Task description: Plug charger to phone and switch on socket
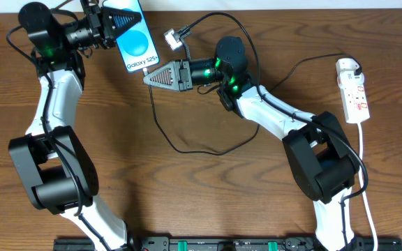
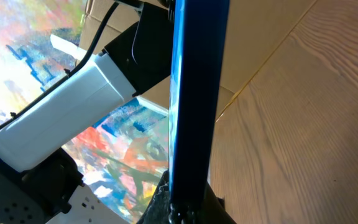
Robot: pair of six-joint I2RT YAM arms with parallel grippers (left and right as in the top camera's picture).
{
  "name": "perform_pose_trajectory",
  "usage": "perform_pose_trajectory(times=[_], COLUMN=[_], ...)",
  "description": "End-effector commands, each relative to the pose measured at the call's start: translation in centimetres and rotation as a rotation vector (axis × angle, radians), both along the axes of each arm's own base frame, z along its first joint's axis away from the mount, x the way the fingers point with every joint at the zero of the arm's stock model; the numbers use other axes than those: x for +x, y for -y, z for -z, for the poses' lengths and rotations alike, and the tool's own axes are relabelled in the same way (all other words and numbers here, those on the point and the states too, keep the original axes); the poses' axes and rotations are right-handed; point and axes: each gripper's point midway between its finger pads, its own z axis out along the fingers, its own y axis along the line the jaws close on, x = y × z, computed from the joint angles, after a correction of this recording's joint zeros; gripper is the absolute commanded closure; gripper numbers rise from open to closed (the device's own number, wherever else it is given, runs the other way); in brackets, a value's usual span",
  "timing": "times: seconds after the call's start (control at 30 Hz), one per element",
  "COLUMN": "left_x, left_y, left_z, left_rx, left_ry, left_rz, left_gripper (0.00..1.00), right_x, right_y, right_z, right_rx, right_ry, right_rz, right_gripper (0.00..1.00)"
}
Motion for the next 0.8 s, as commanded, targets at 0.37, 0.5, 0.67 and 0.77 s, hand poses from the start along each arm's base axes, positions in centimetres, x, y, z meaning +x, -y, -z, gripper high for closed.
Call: perform_pose_trajectory(times=[0.37, 0.5, 0.67, 0.77], left_x=[-0.99, -0.99, -1.00, -1.00], left_y=[0.18, 0.18, 0.17, 0.18], left_z=[-1.66, -1.66, -1.66, -1.66], left_rx=[0.020, 0.020, 0.020, 0.020], left_ry=[0.058, 0.058, 0.057, 0.056], left_rz=[0.023, 0.023, 0.023, 0.023], left_gripper=[0.93, 0.93, 0.93, 0.93], right_x=[0.45, 0.26, 0.05, -0.01], right_y=[-0.34, -0.31, -0.35, -0.35], right_z=[-0.57, -0.53, -0.51, -0.50], right_rx=[0.009, 0.007, 0.005, 0.005], right_ry=[-0.007, -0.005, -0.004, -0.005], right_rz=[0.036, 0.025, 0.015, 0.012], right_gripper=[0.99, 0.99, 0.99, 0.99])
